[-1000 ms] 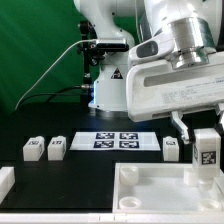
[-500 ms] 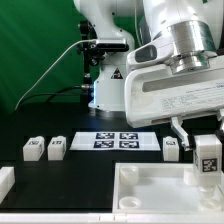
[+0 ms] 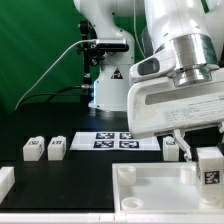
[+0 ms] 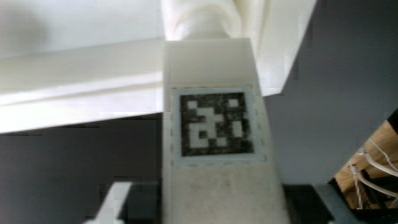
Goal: Assemble one leg
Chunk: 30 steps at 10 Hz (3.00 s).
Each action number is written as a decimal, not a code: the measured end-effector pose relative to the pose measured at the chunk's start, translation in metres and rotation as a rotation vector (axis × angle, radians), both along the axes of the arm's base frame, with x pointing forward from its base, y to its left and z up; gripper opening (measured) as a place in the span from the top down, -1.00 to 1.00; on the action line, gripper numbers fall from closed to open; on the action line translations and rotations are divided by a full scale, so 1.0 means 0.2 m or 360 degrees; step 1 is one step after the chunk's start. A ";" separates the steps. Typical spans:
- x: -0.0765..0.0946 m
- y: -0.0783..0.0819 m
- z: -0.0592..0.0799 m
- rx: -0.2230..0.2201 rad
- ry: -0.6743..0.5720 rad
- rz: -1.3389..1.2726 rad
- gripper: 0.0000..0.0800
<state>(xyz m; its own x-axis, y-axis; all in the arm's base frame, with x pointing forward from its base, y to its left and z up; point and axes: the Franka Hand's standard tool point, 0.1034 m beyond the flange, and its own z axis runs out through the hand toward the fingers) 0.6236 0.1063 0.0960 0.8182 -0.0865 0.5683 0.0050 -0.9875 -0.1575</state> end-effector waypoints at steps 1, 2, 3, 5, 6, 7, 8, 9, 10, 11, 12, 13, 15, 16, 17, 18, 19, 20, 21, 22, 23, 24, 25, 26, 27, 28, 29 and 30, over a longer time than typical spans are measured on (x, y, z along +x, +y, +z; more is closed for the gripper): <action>0.00 0.01 -0.01 0.0000 0.0002 0.0004 0.26; -0.01 0.02 -0.03 -0.0002 0.0005 0.0008 0.26; -0.02 0.03 -0.03 -0.0001 -0.0005 -0.0015 0.26; -0.03 0.04 -0.03 -0.0026 -0.0008 -0.0119 0.26; -0.04 0.05 -0.03 -0.0051 -0.0011 -0.0177 0.26; -0.06 0.06 -0.03 -0.0088 -0.0020 -0.0238 0.26; -0.06 0.07 -0.03 -0.0162 -0.0042 -0.0215 0.26; -0.05 0.05 -0.03 -0.0193 -0.0047 -0.0193 0.26; -0.04 0.03 -0.03 -0.0198 -0.0045 -0.0191 0.26; -0.04 0.03 -0.03 -0.0193 -0.0036 -0.0192 0.26; -0.05 0.03 -0.04 -0.0190 -0.0012 -0.0188 0.09; -0.05 0.03 -0.04 -0.0190 -0.0011 -0.0189 -0.34; -0.05 0.03 -0.04 -0.0190 -0.0011 -0.0189 -0.57; -0.05 0.03 -0.05 -0.0190 -0.0011 -0.0189 -0.57; -0.05 0.03 -0.05 -0.0190 -0.0011 -0.0189 -0.61; -0.05 0.03 -0.05 -0.0191 -0.0011 -0.0189 -0.61; -0.05 0.03 -0.05 -0.0191 -0.0010 -0.0189 -0.62; -0.05 0.03 -0.05 -0.0191 -0.0010 -0.0189 -0.62; -0.05 0.03 -0.05 -0.0191 -0.0010 -0.0189 -0.62; -0.05 0.03 -0.05 -0.0191 -0.0010 -0.0189 -0.62; -0.05 0.03 -0.05 -0.0190 -0.0009 -0.0189 -0.62; -0.07 0.05 -0.07 -0.0170 0.0068 -0.0179 -0.62; -0.06 0.06 -0.07 -0.0129 0.0150 -0.0194 -0.62; -0.05 0.07 -0.07 -0.0077 0.0298 -0.0195 -0.62; -0.05 0.08 -0.07 -0.0020 0.0497 -0.0186 -0.62; -0.03 0.07 -0.04 0.0005 0.0643 -0.0171 -0.62; -0.03 0.06 -0.03 0.0002 0.0807 -0.0141 -0.62; -0.03 0.03 -0.04 -0.0008 0.0946 -0.0115 -0.62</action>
Offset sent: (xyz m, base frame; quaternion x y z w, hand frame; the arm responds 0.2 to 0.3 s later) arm -0.0125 0.0107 -0.0209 -0.0673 -0.0061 -0.0105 0.9977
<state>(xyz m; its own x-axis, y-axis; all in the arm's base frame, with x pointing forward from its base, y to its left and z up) 0.6170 0.1119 0.0885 0.9882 -0.1521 0.0154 -0.1496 -0.9828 -0.1079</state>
